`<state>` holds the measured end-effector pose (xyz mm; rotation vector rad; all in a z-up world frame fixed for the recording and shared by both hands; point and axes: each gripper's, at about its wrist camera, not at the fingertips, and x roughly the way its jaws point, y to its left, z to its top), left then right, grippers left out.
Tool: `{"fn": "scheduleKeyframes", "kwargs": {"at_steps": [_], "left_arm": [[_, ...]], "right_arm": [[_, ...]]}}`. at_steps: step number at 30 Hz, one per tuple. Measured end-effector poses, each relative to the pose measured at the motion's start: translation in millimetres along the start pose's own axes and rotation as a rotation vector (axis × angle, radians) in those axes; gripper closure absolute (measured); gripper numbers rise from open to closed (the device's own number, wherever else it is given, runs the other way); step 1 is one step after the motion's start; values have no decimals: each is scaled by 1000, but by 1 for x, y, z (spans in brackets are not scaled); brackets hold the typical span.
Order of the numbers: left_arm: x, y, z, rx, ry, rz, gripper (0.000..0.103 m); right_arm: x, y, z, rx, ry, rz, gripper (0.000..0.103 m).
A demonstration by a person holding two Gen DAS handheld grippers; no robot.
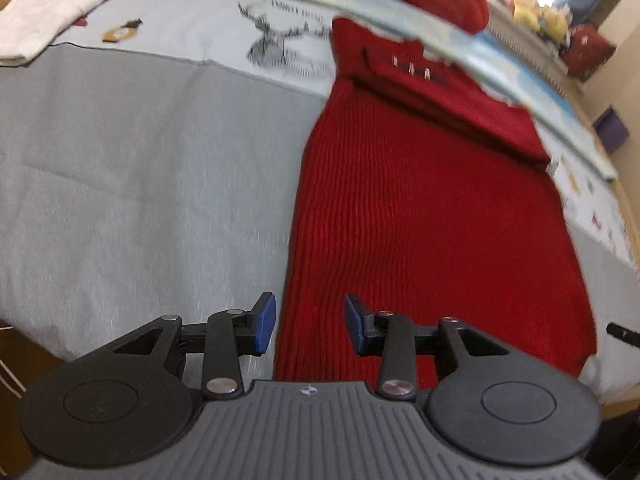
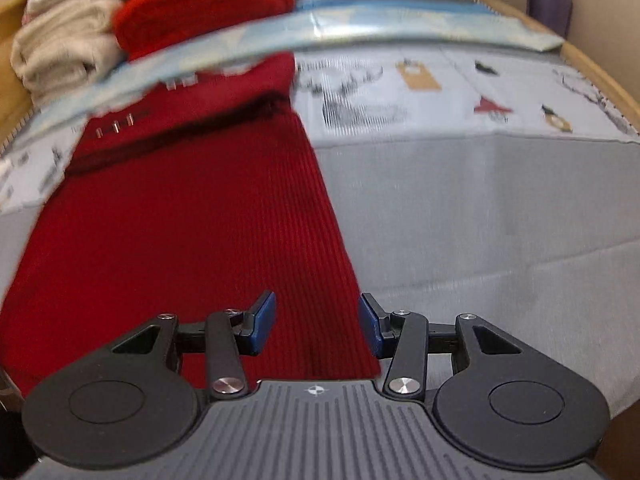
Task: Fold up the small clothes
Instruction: 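Grasp the sweater hem with both grippers and fold it toward the collar, then close the left gripper on the hem edge of the folded red sweater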
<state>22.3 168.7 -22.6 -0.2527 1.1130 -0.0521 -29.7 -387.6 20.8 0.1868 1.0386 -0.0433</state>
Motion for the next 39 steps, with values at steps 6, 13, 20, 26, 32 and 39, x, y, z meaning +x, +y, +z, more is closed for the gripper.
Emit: {"fn": "scheduleKeyframes", "kwargs": {"at_steps": [6,13,20,26,32,39], "left_arm": [[12,-7,-12,50,51,53,59],[18,-8,-14,66,59,75,56],[23,-11,-11,64,73,82,56],[33,-14,-9,80,99,87,53],[46,-18,-9,103,138,89,53],[55,-27,-7,151,146,75,77]], "right_arm": [[20,-4,-13,3,91,-78,55],[24,-15,-19,41,115,-114,54],[30,-12,-20,24,139,-122,54],[43,-14,-19,33,165,-135,53],[46,-8,-20,9,158,-129,55],[42,1,-21,-51,138,-72,88]]}}
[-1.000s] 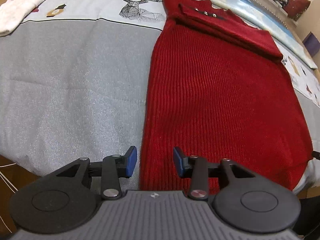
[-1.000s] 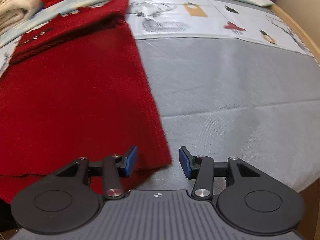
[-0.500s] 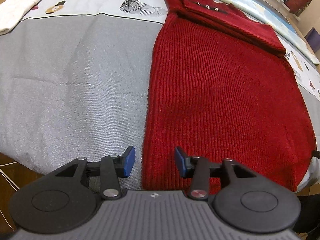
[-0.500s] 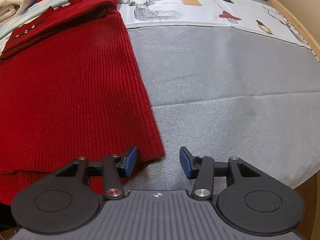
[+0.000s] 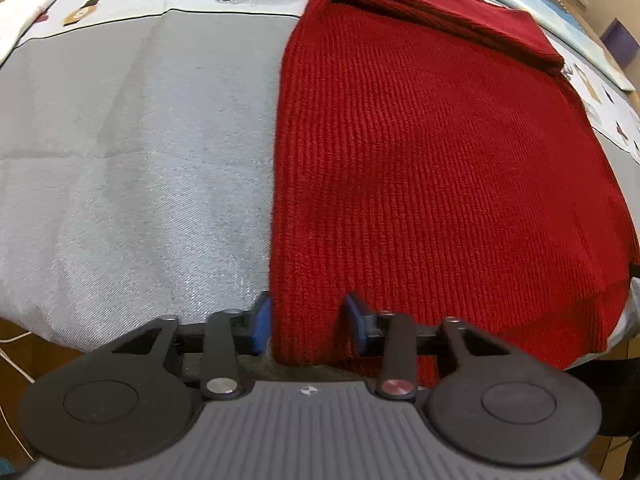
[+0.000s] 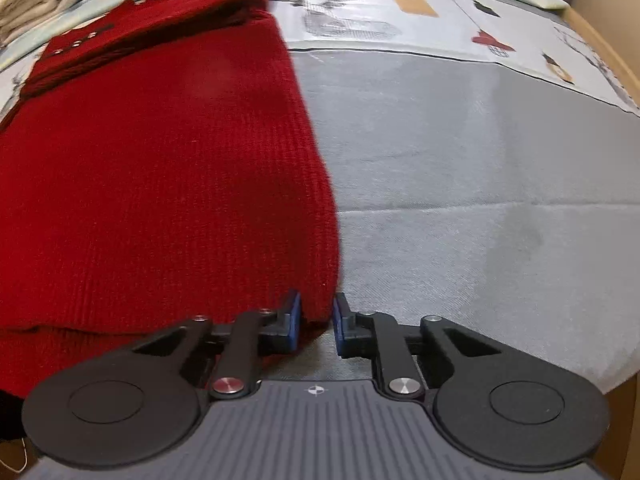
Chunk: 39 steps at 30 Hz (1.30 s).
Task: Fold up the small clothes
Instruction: 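Close the left gripper on the hem edge of the folded red sweater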
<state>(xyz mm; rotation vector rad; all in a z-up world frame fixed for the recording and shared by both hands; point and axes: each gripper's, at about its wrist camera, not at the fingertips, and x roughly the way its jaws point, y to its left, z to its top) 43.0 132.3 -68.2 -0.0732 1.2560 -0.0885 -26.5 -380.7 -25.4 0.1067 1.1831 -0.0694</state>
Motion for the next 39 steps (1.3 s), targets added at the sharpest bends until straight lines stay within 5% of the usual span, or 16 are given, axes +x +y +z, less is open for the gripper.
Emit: {"fn": "scheduleKeyframes", "kwargs": {"at_steps": [1,8,11,13,15,21,25,29,32,34,39], "left_arm": [[-1,0,0,0,-9,2,89],[-17,10,4,-68,-82,-71,90],[-4,7,6,-62,-34,-52,87],[3,3,7,-58,-8,-52,69],[10,0,8,-59,16,-65,65],[17,-5,7,-36,16,-50,65],[10,0,-2,-43,-2,-48,83],[6,0,-5,-46,-17,-52,84],[9,2,-5,-51,-3,-47,81],[10,1,-4,-53,10,-42,67],[11,-3,-5,-28,14,-34,65]], "right_arm": [[-1,-1,0,5,-5,4,89],[-31,-16,6,101,-136,44,91],[-16,-20,5,125,-54,39,90],[-7,-16,5,105,-1,20,86],[-1,-11,3,69,28,-5,82],[4,-11,3,49,35,-16,78],[2,-9,2,44,27,-6,85],[-2,-8,2,37,9,9,89],[1,-7,2,46,17,5,89],[2,-8,2,52,23,4,84],[2,-3,0,27,21,-6,84]]}}
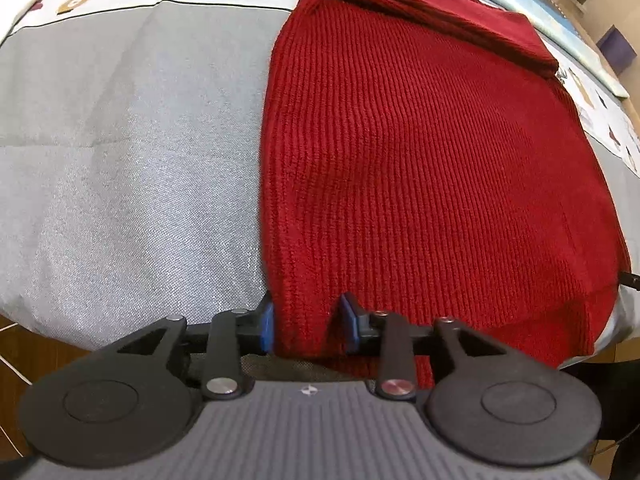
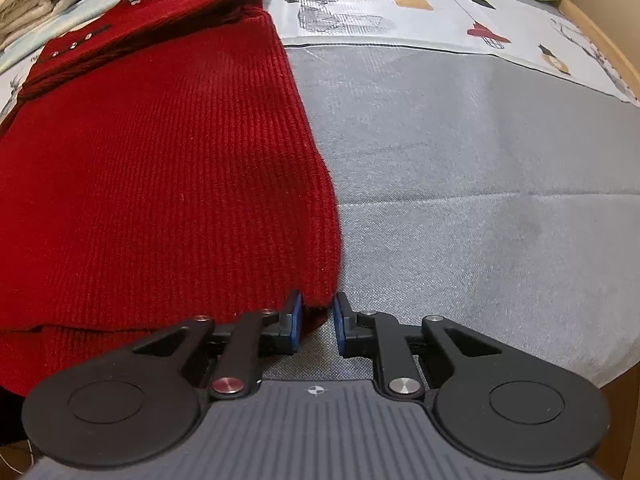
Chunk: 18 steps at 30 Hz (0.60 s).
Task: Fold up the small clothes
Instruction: 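Close the left gripper on the hem edge of the folded red sweater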
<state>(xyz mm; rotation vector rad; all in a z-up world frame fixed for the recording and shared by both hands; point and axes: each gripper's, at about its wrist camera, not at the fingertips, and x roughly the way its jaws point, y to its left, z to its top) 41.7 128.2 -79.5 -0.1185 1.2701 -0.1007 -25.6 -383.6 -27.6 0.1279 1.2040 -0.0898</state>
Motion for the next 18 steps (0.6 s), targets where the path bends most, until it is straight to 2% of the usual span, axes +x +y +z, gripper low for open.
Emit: {"fn": "scheduleKeyframes", "kwargs": {"at_steps": [5,7,12,18], "left_arm": [[1,-3,2,4,-4,4,68],[0,-4,1,11,-8,4,75],[-2,-5,-1,17,-16,-3,85],[-4,-6,-4,25,-28,0,88]], "right_arm": [[-1,0,0,7,-1,5,84],[-1,1,0,5,-2,4,85],[-1,0,-1,5,-4,5,87],[-3,-2,-1,5,-16,14,90]]}}
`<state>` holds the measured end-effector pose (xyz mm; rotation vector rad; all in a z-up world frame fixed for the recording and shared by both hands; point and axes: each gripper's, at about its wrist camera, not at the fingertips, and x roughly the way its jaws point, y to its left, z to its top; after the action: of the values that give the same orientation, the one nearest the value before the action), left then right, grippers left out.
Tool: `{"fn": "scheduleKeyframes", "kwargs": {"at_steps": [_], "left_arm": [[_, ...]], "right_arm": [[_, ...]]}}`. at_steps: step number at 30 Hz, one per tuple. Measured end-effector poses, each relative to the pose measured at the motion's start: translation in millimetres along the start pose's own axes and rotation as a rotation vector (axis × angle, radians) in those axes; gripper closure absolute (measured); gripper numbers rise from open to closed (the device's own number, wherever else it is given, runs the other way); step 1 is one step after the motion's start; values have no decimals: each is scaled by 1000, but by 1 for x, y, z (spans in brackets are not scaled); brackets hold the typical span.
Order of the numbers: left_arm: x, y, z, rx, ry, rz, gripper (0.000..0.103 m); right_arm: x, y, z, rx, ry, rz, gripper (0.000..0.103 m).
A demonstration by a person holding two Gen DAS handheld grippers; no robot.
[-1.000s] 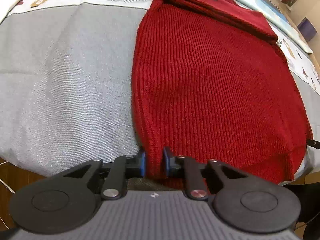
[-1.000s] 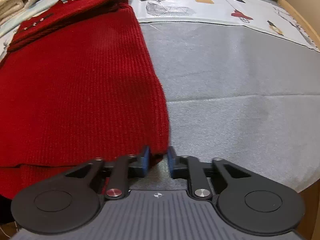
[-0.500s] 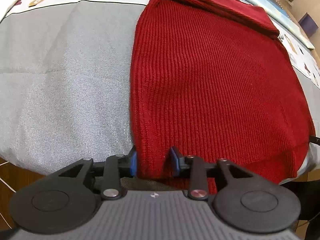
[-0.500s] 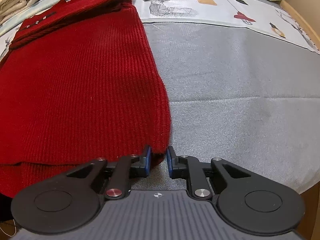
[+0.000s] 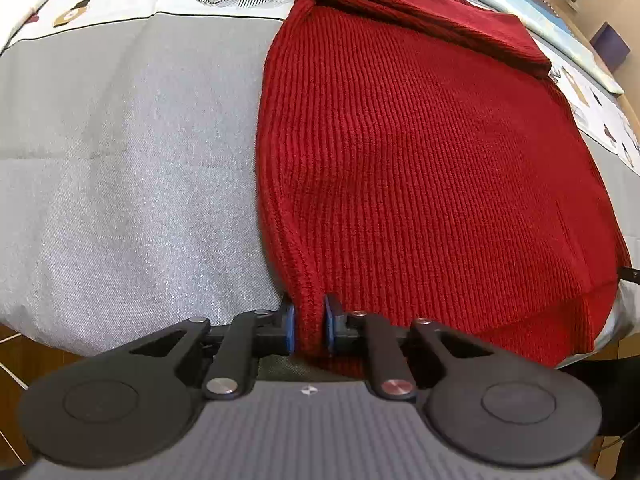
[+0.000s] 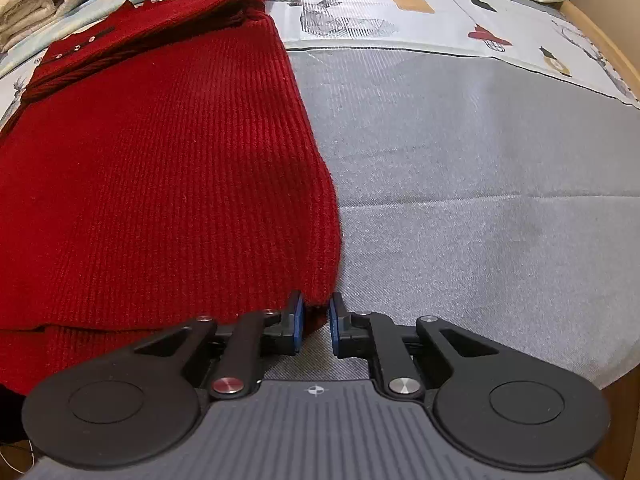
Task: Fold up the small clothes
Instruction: 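Close the left gripper on the hem edge of the folded red sweater, then lift the hem with the left gripper and fold it toward the button strip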
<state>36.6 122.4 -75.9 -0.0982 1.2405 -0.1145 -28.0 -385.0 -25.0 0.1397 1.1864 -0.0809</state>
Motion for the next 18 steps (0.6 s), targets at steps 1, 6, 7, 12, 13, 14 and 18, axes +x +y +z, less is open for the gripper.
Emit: {"fn": "scheduleKeyframes", "kwargs": {"at_steps": [1,6,7,12,13,14,18], "left_arm": [[-1,0,0,2,-2,0,89],[-10,-2,-2,1,-34,-10,90],[-12,-2,-2,-1,-45,-16,91],[-40,-4,-4,3,-127,-70,91],[-47,-4,-6,5,-145,-81,92],[-54,-4,-7,6,-166,-91,92],[-82,-6,-14,-4,-228,-128,92]], "right_arm": [[-1,0,0,2,-6,4,91],[-10,-1,2,21,-53,24,92],[-14,-2,2,28,-69,33,92],[-47,-7,6,63,-194,113,93],[-55,-8,7,65,-222,129,94],[-64,-9,7,69,-255,145,94],[-99,-20,10,106,-365,230,94]]}}
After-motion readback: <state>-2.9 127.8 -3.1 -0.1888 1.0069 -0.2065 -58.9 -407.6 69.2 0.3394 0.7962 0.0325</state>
